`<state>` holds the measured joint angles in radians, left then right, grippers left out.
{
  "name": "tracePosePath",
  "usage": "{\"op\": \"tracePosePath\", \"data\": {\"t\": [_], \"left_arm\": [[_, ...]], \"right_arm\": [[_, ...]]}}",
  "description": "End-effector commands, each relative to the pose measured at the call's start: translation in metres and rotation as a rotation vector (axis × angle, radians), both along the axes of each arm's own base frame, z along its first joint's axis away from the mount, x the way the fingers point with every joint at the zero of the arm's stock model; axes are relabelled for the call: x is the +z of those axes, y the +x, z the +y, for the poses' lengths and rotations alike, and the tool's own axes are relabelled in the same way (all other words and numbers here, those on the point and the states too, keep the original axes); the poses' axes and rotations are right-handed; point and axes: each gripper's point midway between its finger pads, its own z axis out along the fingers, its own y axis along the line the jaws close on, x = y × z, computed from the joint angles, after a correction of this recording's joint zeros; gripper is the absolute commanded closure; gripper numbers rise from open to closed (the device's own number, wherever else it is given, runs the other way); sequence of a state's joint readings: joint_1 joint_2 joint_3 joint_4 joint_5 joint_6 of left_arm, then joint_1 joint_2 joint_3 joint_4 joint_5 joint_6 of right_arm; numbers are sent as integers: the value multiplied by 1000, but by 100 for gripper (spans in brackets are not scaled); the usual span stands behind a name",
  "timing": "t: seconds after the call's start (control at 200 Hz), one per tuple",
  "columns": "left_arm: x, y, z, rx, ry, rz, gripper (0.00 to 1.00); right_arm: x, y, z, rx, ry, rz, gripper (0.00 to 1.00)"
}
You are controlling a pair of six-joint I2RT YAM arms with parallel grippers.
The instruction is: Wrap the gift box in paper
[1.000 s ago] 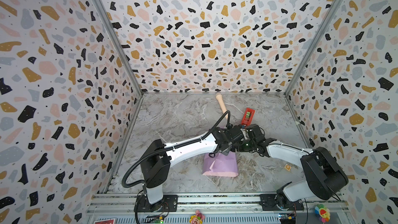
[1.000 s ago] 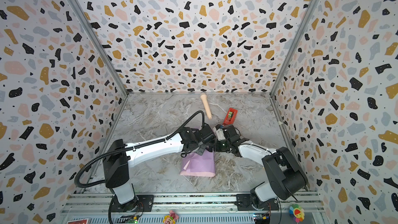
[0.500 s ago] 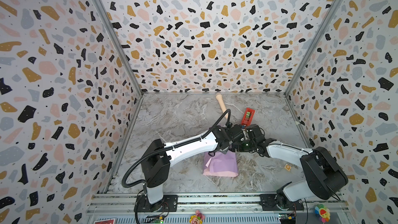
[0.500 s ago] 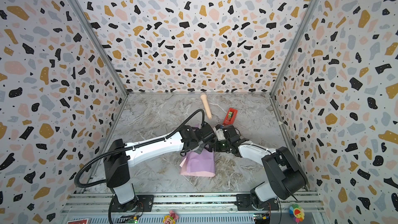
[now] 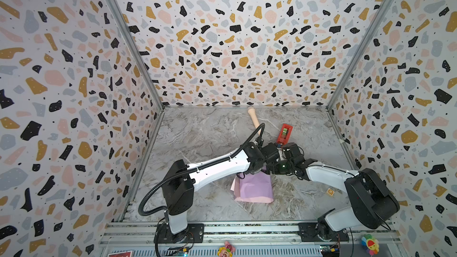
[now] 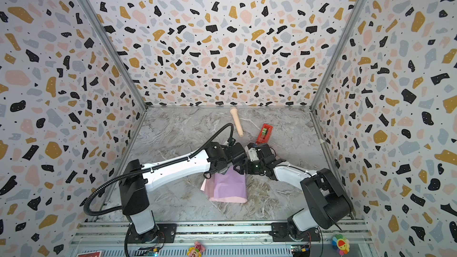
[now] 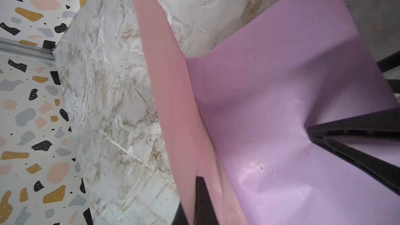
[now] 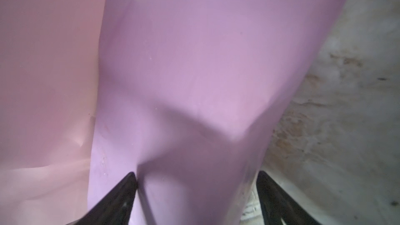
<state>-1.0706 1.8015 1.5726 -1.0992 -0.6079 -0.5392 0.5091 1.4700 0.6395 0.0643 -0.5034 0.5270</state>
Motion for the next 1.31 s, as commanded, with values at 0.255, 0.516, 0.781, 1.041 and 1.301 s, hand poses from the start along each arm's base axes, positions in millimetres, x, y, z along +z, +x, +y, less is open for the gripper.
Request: {"op": "tracePosePath", "data": {"t": [0.255, 0.516, 0.781, 1.041, 1.301], "left_arm": [[-4, -5, -18, -20, -10, 9, 100], [-17, -8, -32, -31, 6, 16, 100], [-25, -8, -46, -43, -24, 36, 100], [-33, -7, -55, -52, -45, 50, 100], [-42, -8, -61, -65, -49, 68, 100]], "right_arm": [[-52, -45, -22, 24, -158, 182, 14], [-53, -45, -22, 23, -157, 183, 14], [-53, -45, -21, 21, -152, 182, 14], [-53, -48, -19, 20, -122, 196, 14], [-52, -48, -18, 17, -113, 198, 14]]}}
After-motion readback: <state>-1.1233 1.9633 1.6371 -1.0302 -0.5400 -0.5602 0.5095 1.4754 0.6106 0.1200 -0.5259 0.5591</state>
